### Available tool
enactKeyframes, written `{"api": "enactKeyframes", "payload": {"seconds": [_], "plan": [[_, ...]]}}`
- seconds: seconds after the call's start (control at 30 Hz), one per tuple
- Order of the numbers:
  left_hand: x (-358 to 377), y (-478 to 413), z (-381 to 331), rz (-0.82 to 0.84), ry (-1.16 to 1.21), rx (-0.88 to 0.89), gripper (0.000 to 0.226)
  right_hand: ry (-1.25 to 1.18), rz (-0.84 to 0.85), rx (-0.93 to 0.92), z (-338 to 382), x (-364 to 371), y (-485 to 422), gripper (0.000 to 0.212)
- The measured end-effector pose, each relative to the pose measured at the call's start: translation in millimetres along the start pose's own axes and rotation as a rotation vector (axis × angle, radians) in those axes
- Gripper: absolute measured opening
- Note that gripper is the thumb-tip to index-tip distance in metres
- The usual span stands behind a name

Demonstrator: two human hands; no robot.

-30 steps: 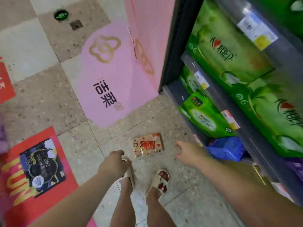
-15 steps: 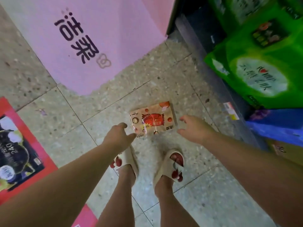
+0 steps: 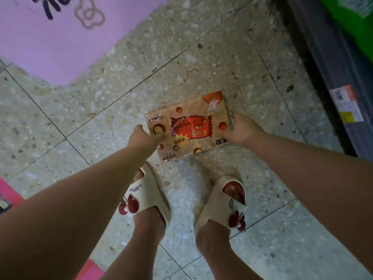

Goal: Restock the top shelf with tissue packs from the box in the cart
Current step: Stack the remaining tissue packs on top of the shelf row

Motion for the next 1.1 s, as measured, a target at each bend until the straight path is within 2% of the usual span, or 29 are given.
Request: {"api": "enactKeyframes", "payload": {"seconds": [0.1,0.2,0.3,0.37,0.5,0.8,0.97,1.1], "plan": [[4.6,-18.0,1.7,0.02,0.113,-0.052,0.077,-0.083,-0.013,0.042,-7.9,15.8,-22.3,0.049],[12.6,-31.2,9.6,0.103,0.187,-0.088,0.06,-0.202,-0.003,0.07,-13.5,29.8,-36.8,0.058],[24.2,-33.0,11.4,0.167,0.315,-0.089,0.053,-0.274,0.01,0.092,-16.0,38.7,-40.8,0.046],[27.1,-29.6,9.9,0.133,0.332,-0.063,0.055,-0.281,-0.016,0.068,-15.7,37.0,-37.2,0.043],[20.1,4.3,0.8,0.032,0.272,0.031,0.039,-0.332,-0.066,0.056,-16.4,22.0,-3.1,0.049],[-43.3,175.6,-42.3,-0.095,0.155,0.213,0.03,-0.491,-0.176,0.007,-5.9,-60.0,167.0,0.039],[-86.5,290.3,-68.6,-0.098,0.155,0.253,0.031,-0.511,-0.213,-0.041,8.6,-125.9,269.9,0.056],[-126.0,384.9,-99.5,-0.154,0.094,0.365,0.041,-0.534,-0.271,-0.086,26.9,-180.7,355.3,0.062]]}}
Point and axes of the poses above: each hand's wrist, its own y-axis away from the middle knuckle, its own x-axis out of the palm, z = x × y, the point moved 4 cm from there along -y, towards the middle knuckle, and after that the axes turned 1 degree about y, right-handed, at the moved point
